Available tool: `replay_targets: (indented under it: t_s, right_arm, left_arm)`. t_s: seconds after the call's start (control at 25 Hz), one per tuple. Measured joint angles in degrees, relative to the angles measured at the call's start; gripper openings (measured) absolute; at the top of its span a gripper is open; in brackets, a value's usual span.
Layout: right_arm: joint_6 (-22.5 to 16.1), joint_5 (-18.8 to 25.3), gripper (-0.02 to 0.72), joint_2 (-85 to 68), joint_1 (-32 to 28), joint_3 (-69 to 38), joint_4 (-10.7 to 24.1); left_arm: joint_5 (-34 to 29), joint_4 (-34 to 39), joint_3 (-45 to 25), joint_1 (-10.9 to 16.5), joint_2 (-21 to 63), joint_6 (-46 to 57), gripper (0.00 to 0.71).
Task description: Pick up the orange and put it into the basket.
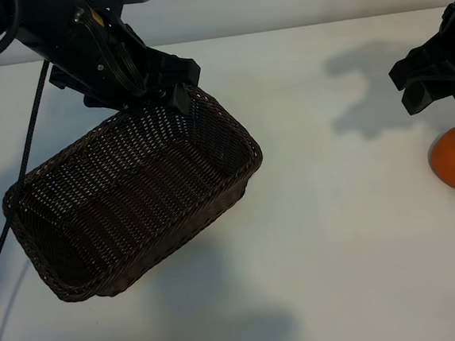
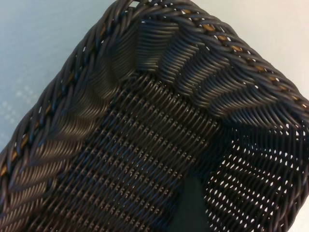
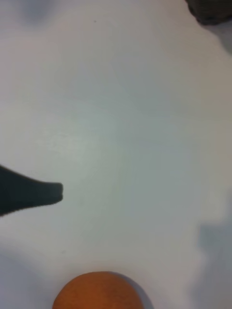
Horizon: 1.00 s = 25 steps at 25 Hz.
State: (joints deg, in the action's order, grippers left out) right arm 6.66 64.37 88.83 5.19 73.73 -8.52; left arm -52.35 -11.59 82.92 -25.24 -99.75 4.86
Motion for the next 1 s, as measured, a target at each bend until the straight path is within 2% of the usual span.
replay_targets:
  t_s: [1.0]
  right_arm:
    - [0.0, 0.1, 0.555, 0.0, 0.0, 0.0, 0.0]
  left_arm:
    - [1.0, 0.0, 0.0, 0.0, 0.0, -0.1, 0.595]
